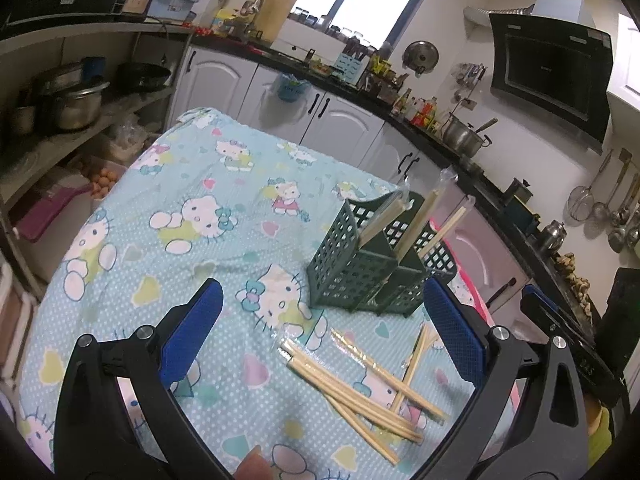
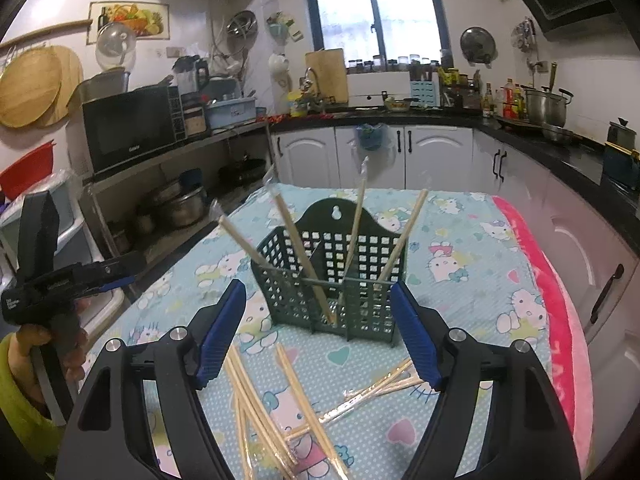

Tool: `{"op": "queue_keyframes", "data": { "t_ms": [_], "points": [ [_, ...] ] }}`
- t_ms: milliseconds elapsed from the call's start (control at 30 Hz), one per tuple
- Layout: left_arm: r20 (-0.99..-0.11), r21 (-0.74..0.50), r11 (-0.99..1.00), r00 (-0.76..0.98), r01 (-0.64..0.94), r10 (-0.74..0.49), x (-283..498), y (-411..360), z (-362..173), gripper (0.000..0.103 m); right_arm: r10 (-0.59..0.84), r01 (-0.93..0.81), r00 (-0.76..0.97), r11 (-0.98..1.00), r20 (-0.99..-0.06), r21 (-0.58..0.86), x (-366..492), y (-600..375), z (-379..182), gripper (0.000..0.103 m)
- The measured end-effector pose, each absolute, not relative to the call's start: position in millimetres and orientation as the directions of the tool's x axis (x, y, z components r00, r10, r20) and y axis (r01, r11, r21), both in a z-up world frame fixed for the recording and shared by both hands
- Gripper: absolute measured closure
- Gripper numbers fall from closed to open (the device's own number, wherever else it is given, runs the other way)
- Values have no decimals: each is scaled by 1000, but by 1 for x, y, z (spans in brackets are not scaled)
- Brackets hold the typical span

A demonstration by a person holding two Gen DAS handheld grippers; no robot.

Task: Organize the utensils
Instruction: 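Move both tools back down to the remaining chopsticks on the cloth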

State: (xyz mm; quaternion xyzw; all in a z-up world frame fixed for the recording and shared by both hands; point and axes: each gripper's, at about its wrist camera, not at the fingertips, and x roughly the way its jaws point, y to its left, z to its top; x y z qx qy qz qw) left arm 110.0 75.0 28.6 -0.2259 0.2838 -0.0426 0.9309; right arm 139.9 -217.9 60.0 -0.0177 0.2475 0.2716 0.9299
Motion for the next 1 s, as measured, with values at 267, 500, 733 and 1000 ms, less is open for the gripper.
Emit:
{"op": "queue_keyframes", "data": {
  "t_ms": [267, 500, 733, 1000],
  "points": [
    [-548, -448, 891, 808, -65, -217, 110, 75, 12, 11, 504, -548, 698, 833, -508, 74, 136, -209, 49, 31],
    [-593, -456, 887, 766, -66, -247, 113, 70, -7, 11, 497, -568, 660, 821, -563, 59, 140, -202, 35, 31],
    [-636, -479, 875, 712, -63, -297, 119, 67, -30, 29, 492, -591, 616, 805, -615, 51, 143, -192, 17, 46],
    [-665, -530, 846, 648, -59, -371, 126, 62, -55, 52, 478, -604, 571, 795, -667, 53, 151, -185, -4, 57]
  ]
}}
